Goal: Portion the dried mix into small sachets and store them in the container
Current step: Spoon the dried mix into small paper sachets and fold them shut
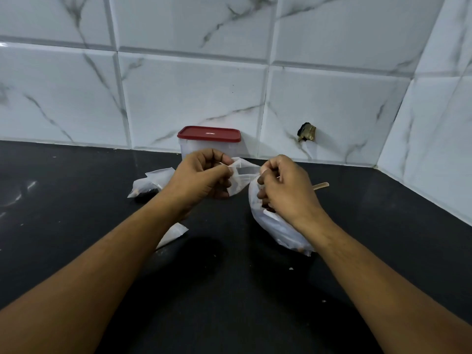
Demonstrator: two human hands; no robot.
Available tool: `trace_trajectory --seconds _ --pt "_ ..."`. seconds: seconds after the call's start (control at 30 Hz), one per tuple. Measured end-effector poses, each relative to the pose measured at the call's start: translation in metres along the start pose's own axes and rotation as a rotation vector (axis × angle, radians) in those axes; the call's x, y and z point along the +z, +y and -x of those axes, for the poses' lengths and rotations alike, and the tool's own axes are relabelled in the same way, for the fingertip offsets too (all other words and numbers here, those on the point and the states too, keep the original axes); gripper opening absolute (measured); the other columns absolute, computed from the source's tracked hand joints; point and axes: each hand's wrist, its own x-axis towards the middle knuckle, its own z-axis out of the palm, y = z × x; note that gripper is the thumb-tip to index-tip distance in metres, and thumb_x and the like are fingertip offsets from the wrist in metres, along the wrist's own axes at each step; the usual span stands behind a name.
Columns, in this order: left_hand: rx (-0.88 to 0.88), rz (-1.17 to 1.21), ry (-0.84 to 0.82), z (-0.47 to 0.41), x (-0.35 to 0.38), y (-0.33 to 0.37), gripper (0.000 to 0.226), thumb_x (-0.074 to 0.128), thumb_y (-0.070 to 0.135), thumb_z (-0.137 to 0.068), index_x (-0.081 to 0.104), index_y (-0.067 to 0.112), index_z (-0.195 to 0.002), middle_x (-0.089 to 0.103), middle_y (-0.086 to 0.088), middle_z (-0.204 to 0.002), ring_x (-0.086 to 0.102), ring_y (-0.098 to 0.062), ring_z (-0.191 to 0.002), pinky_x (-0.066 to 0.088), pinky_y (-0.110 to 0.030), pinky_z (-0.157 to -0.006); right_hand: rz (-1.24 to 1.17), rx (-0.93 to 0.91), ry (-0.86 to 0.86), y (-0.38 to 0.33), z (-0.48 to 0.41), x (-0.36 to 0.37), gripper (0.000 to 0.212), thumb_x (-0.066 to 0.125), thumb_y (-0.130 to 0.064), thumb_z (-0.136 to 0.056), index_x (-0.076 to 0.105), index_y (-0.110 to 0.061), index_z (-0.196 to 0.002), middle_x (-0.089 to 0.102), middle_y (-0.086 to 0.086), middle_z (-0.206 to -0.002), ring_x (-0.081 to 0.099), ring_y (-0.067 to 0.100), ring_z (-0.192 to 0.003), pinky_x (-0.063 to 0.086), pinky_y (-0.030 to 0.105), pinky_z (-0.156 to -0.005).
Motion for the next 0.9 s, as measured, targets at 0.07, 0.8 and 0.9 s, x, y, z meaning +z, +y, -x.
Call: trace_trajectory --seconds 0.07,0.8,0.9 --pt "-0.001 -0.038 -0.029 0.001 0.001 0.000 0.012 0.063 0.001 -0.096 0.070 0.010 -0.100 0.071 -0.010 -0.082 0.069 -0.018 -0.076 0.064 -0.035 -0.067 0.087 -0.068 0.004 0.004 -0.001 -0.002 0.009 0.055 -0.015 -0.104 0.060 -0.019 -0.098 0.069 -0.002 -0.088 0.071 0.016 -0.076 0.063 0.042 -0.071" --pt "-0.074 -0.067 -0.043 -0.004 -0.011 0.004 0.026 0.065 0.003 -0.094 0.069 0.012 -0.118 0.064 -0.015 -0.080 0.062 -0.020 -0.067 0.055 -0.027 -0.059 0.619 -0.820 -0.173 -0.015 0.007 -0.015 0.004 0.073 -0.020 -0.085 0.076 -0.017 -0.087 0.061 -0.003 -0.113 0.060 0.014 -0.085 0.051 0.029 -0.065" --pt "-0.084 -0.021 -0.083 -0.005 -0.013 0.004 0.030 0.068 0.006 -0.092 0.069 0.015 -0.121 0.065 -0.018 -0.093 0.062 -0.026 -0.076 0.056 -0.029 -0.064 0.581 -0.849 -0.205 -0.016 0.011 -0.012 0.004 0.071 -0.021 -0.085 0.071 -0.018 -0.084 0.061 -0.004 -0.107 0.056 0.009 -0.076 0.043 0.021 -0.062"
